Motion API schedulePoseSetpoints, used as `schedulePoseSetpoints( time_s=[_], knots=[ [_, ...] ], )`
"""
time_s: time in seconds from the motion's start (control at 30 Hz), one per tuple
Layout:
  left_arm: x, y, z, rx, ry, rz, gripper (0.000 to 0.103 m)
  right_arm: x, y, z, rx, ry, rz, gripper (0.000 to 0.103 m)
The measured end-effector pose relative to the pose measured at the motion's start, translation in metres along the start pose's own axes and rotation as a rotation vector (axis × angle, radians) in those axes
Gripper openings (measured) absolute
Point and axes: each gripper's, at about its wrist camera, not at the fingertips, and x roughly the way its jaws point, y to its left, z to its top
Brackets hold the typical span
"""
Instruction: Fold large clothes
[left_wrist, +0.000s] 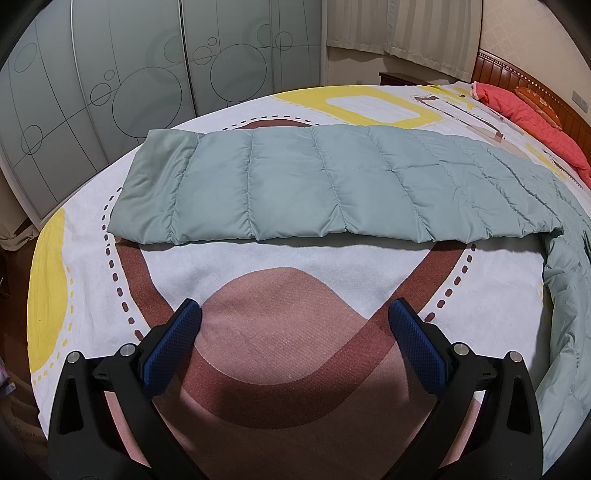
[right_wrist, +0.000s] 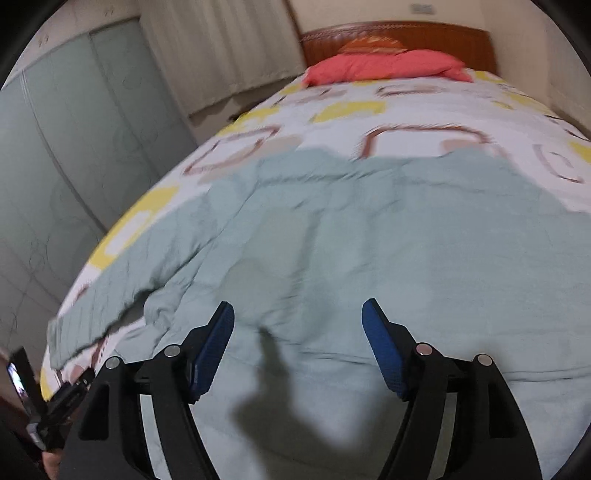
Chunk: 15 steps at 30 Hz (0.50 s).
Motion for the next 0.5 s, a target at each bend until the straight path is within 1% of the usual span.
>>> schedulePoseSetpoints(
  time_s=[0.03,0.1,0.13,0.17,0.23,0.3,0.37,0.4,0.43,0.5],
  knots=[
    [0.0,0.0,0.0,0.0,0.0,0.0,0.101,-0.016,-0.02,0.003,0.029,-0.031,-0.036,0.064],
    [0.0,0.0,0.0,0.0,0.0,0.001,0.101,-0.034,-0.051,0.008,0.072,-0.063,-0.105,0.052],
    [0.0,0.0,0.0,0.0,0.0,0.0,0.101,-0.044,-0.075,0.009,0.106,-0.07,-0.171,0.049],
    [0.0,0.0,0.0,0.0,0.0,0.001,0.101,-0.048,-0.093,0.008,0.133,-0.068,-0.217,0.048],
    [0.0,0.0,0.0,0.0,0.0,0.0,0.101,-0.052,-0.118,0.002,0.173,-0.059,-0.271,0.048],
    [0.0,0.0,0.0,0.001,0.0,0.002,0.101,-0.045,-0.138,-0.01,0.193,-0.023,-0.326,0.048],
    [0.0,0.0,0.0,0.0,0.0,0.0,0.101,-0.025,-0.153,-0.027,0.194,0.043,-0.347,0.047],
    [0.0,0.0,0.0,0.0,0.0,0.0,0.101,-0.018,-0.155,-0.034,0.177,0.042,-0.348,0.047],
    [0.0,0.0,0.0,0.0,0.0,0.0,0.101,-0.019,-0.153,-0.036,0.167,0.034,-0.351,0.048],
    [0.0,0.0,0.0,-0.001,0.0,-0.001,0.101,-0.022,-0.148,-0.027,0.159,0.059,-0.359,0.048]
  ],
)
